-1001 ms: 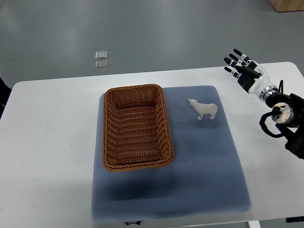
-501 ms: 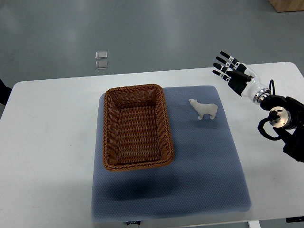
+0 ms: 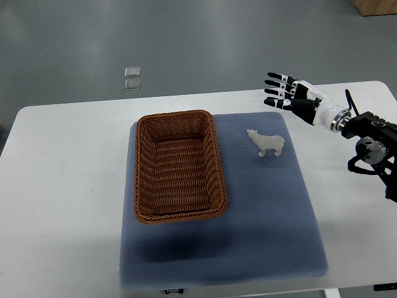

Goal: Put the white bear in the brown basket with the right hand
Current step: 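Reach the right hand forward and down toward the white polar bear, then close the right hand fingers around the white polar bear, then lift the bear and carry it over the wicker basket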

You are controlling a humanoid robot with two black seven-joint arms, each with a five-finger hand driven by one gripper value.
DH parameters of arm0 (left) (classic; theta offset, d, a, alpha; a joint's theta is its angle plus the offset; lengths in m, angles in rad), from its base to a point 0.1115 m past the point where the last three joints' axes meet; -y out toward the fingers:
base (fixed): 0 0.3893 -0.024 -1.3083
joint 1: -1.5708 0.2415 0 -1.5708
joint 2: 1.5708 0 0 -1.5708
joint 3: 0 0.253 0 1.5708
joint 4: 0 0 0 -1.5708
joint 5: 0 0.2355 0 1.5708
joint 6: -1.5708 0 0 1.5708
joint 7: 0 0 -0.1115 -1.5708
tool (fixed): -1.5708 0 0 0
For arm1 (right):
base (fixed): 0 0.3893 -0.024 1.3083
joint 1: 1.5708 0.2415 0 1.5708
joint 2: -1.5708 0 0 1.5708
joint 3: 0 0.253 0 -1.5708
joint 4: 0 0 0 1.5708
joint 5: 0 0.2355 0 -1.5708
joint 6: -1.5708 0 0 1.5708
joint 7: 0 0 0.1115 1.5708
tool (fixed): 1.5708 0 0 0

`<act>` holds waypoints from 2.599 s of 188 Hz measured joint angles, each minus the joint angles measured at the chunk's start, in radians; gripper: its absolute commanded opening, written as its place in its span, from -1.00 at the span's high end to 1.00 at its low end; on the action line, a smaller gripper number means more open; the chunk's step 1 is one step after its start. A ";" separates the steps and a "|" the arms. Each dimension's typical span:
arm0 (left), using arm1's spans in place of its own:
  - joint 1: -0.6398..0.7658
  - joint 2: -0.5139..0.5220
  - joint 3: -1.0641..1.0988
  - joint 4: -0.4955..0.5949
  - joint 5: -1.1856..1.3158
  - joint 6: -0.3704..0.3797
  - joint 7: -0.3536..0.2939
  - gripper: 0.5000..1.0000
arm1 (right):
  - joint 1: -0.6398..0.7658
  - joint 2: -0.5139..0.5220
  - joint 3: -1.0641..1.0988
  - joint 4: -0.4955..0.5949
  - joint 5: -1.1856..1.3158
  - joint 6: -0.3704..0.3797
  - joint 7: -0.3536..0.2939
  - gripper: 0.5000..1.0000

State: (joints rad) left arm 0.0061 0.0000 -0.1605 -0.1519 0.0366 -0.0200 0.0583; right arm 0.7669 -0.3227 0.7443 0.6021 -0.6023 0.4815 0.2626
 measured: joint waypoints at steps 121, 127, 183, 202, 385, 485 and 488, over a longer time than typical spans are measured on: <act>0.000 0.000 0.000 0.000 0.000 0.000 0.000 -1.00 | 0.034 -0.113 -0.099 0.139 -0.672 -0.074 0.056 -0.51; 0.000 0.000 0.000 0.000 0.000 0.000 0.000 -1.00 | 0.034 -0.113 -0.113 0.141 -0.693 -0.090 0.056 -0.50; 0.000 0.000 -0.001 0.000 0.000 0.000 0.000 -1.00 | 0.033 -0.132 -0.232 0.173 -0.745 -0.166 0.057 -0.42; 0.000 0.000 -0.001 0.000 0.000 0.000 0.000 -1.00 | 0.034 -0.132 -0.241 0.174 -0.760 -0.183 0.053 -0.33; 0.000 0.000 0.000 0.000 0.000 0.000 0.000 -1.00 | 0.033 -0.131 -0.280 0.214 -0.867 -0.258 0.012 1.00; 0.000 0.000 0.000 0.000 0.000 0.000 0.000 -1.00 | 0.127 -0.147 -0.276 0.323 -0.863 -0.326 0.020 1.00; 0.000 0.000 0.000 0.000 0.000 0.000 0.000 -1.00 | 0.132 -0.148 -0.276 0.329 -0.863 -0.325 0.020 1.00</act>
State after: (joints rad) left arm 0.0061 0.0000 -0.1608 -0.1519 0.0366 -0.0200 0.0583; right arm 0.8988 -0.4703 0.4678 0.9306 -1.4655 0.1564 0.2827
